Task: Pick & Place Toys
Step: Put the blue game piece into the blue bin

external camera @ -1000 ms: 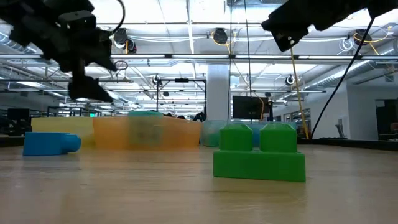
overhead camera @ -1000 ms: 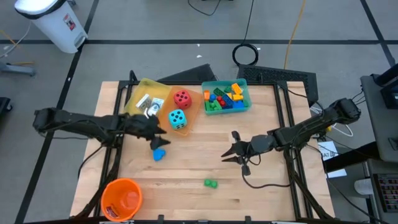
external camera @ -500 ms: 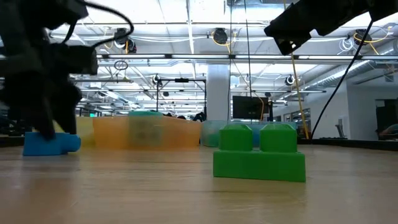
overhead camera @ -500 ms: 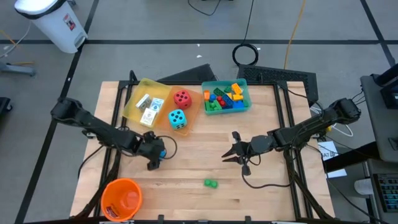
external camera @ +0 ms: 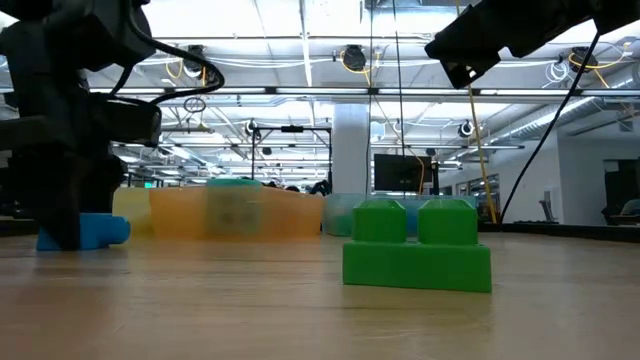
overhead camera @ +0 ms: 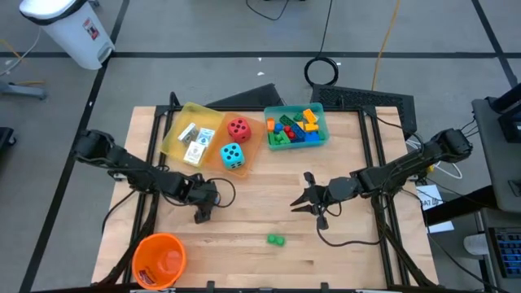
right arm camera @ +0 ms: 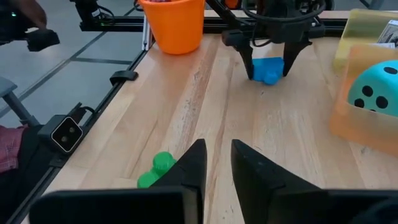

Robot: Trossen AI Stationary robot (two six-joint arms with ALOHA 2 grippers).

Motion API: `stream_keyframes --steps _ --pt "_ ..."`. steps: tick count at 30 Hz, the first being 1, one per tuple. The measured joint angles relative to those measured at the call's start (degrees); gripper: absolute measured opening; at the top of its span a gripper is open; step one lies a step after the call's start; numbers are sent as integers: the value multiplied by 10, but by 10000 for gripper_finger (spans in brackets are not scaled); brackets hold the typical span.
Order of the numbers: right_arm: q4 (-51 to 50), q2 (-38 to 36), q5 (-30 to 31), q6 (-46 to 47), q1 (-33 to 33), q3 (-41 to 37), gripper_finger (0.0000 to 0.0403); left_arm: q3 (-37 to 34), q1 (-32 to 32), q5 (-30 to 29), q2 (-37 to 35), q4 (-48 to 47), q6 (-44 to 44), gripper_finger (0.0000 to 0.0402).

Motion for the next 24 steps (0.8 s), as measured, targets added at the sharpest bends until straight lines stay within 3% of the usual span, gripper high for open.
stream_keyframes --steps 4,9,15,19,24 --pt "0 0 0 0 0 0 49 17 0 5 2 -6 1 287" --pt "0 0 3 -30 0 0 50 72 2 13 3 24 22 289" --pt "20 1 70 -122 5 -28 59 130 3 7 3 187 85 289" --pt "100 33 107 -231 23 -42 107 170 10 9 3 218 113 289" --pt "309 131 170 -433 42 -39 213 209 27 23 10 220 111 289"
